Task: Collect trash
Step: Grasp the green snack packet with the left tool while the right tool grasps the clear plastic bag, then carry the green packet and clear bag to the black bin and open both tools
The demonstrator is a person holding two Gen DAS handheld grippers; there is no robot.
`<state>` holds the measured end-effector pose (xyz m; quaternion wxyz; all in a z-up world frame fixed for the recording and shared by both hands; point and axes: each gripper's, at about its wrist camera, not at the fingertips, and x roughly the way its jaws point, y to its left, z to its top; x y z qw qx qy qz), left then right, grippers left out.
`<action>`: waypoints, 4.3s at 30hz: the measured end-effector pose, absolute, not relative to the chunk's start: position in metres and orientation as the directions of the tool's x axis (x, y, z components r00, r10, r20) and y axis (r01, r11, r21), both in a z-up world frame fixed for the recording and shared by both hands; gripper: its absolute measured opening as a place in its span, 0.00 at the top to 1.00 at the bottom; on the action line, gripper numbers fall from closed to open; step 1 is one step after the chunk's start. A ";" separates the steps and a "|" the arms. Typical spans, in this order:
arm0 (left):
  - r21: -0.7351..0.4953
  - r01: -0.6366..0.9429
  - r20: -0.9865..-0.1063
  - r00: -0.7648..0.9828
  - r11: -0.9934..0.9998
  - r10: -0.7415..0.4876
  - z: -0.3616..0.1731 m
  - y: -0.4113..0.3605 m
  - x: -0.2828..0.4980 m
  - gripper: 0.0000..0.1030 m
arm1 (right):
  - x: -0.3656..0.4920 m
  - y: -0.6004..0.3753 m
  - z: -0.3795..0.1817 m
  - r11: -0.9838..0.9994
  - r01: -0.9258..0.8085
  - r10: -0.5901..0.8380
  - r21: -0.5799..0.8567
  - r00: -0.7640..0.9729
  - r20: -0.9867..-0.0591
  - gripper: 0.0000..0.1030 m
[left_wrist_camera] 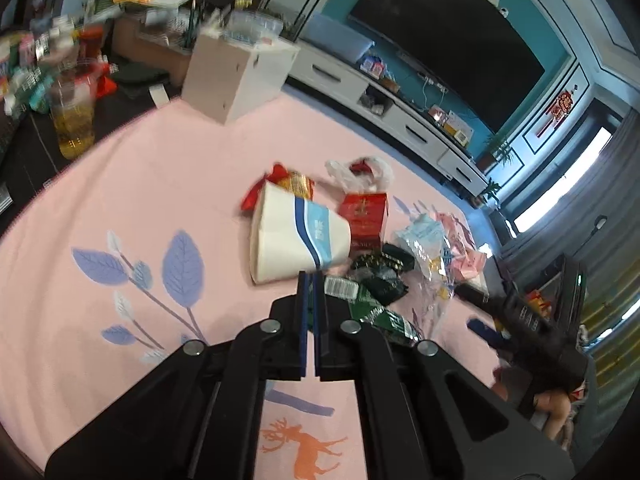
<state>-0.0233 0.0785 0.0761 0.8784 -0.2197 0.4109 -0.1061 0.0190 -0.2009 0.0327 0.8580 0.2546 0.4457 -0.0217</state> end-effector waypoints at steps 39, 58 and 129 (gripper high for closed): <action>-0.355 0.223 -0.761 0.496 0.908 -0.419 0.018 -0.013 0.021 0.14 | -0.054 -0.249 0.053 0.817 0.349 0.133 0.459 0.660 -0.739 0.67; -0.323 0.271 -0.726 0.543 0.907 -0.421 0.048 -0.022 -0.023 0.85 | -0.114 -0.288 0.068 0.753 0.467 -0.030 0.464 0.728 -0.685 0.66; -0.462 0.678 -0.660 0.169 0.572 -0.732 0.078 -0.343 -0.126 0.84 | -0.280 -0.444 0.083 0.464 0.778 -0.430 0.424 0.616 -0.660 0.62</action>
